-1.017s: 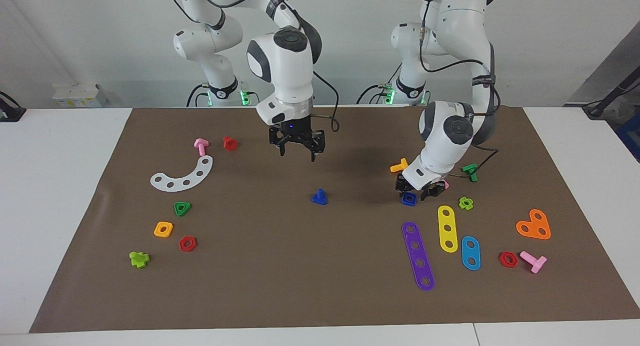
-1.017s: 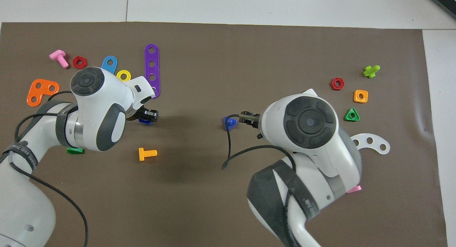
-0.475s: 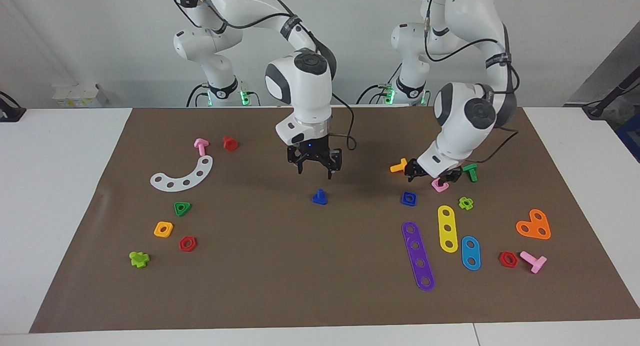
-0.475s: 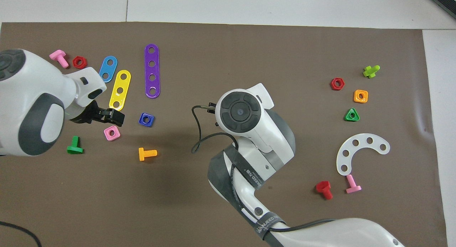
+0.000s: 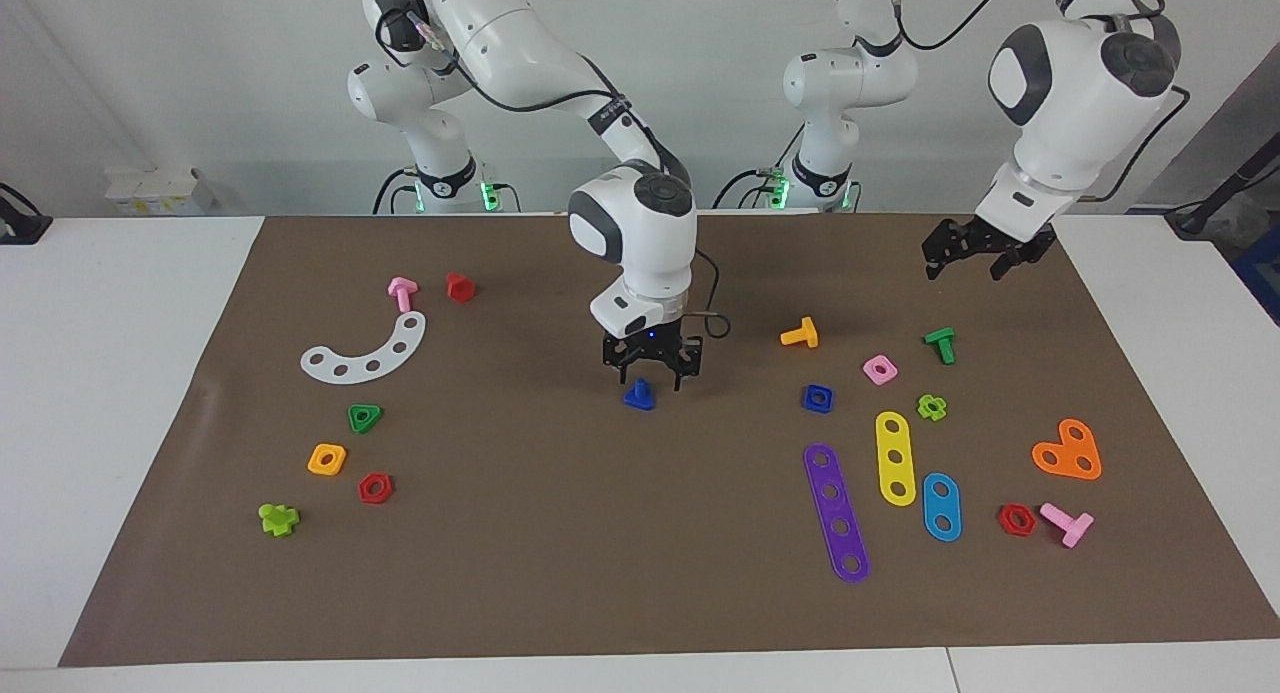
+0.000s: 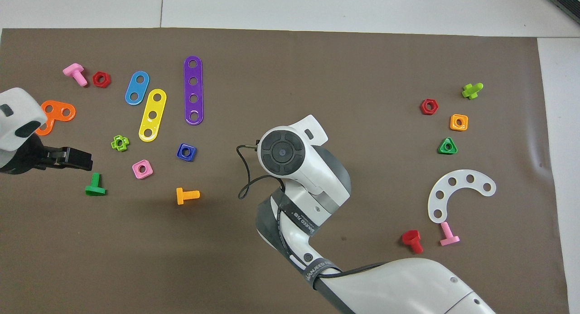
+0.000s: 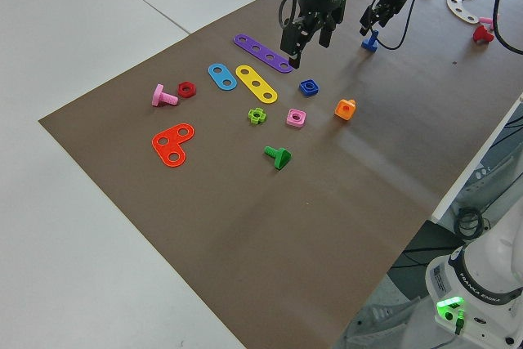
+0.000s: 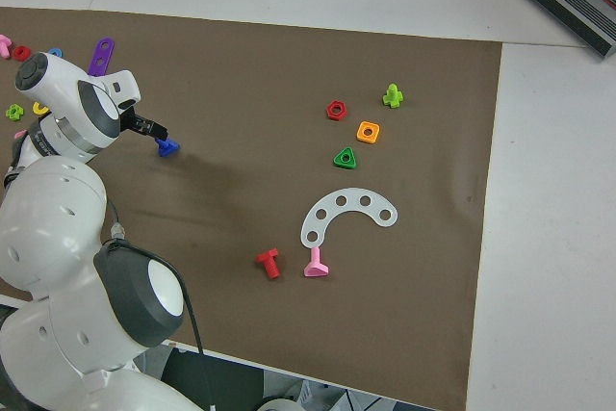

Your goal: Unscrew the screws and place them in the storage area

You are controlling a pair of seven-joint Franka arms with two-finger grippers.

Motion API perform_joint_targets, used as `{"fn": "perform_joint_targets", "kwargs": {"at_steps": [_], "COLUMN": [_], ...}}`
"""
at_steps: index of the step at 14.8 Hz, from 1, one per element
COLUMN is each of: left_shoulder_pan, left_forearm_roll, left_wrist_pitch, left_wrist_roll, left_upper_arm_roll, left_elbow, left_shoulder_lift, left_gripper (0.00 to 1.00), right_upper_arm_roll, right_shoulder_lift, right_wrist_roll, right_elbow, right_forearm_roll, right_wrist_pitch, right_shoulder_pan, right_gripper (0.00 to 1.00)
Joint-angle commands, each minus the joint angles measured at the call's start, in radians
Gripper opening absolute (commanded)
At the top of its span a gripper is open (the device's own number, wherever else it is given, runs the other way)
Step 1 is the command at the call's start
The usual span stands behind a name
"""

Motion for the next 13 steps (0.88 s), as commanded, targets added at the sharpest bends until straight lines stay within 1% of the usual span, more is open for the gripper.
{"fn": "perform_joint_targets", "kwargs": {"at_steps": [1, 3, 5, 6, 8, 9, 11, 12, 13], "left_shoulder_pan": [0.011, 0.015, 0.001, -0.001, -0.002, -0.002, -0.004, -0.004, -0.002], "left_forearm_roll": [0.022, 0.05, 0.087, 0.088, 0.082, 0.076, 0.073, 0.066, 0.05], "left_wrist_pitch": [-0.088, -0.172, -0.237, -0.254, -0.26, -0.251, -0.241, -0.235, -0.231], "left_wrist_roll": [-0.002, -0.006, -0.012, -0.017, -0.025, -0.034, -0.04, -0.045, -0.046], "left_upper_arm_roll": [-0.008, -0.011, -0.012, -0.014, -0.02, -0.022, -0.028, -0.028, -0.028], "left_elbow": [0.057, 0.157, 0.231, 0.257, 0.292, 0.292, 0.289, 0.288, 0.288], "left_shoulder_lift": [-0.031, -0.011, 0.017, 0.026, 0.04, 0.04, 0.041, 0.041, 0.041], "left_gripper": [1.0, 1.0, 1.0, 1.0, 1.0, 1.0, 1.0, 1.0, 1.0], "right_upper_arm_roll": [-0.002, -0.002, -0.002, -0.002, -0.002, -0.002, -0.002, -0.002, -0.002], "right_shoulder_lift": [0.0, -0.002, -0.002, -0.003, -0.002, -0.002, -0.002, -0.003, -0.003], "right_wrist_roll": [0.017, 0.018, 0.018, 0.018, 0.018, 0.018, 0.018, 0.021, 0.023], "right_elbow": [-0.044, -0.058, -0.062, -0.062, -0.059, -0.058, -0.059, -0.059, -0.059], "right_forearm_roll": [-0.04, -0.048, -0.048, -0.049, -0.054, -0.065, -0.077, -0.077, -0.077], "right_wrist_pitch": [0.046, 0.07, 0.07, 0.07, 0.073, 0.073, 0.072, 0.072, 0.069], "right_shoulder_pan": [-0.003, -0.005, -0.005, -0.003, -0.005, -0.006, -0.006, -0.006, -0.006], "right_gripper": [0.84, 0.77, 0.73, 0.65, 0.58, 0.53, 0.23, 0.04, 0.0]}}
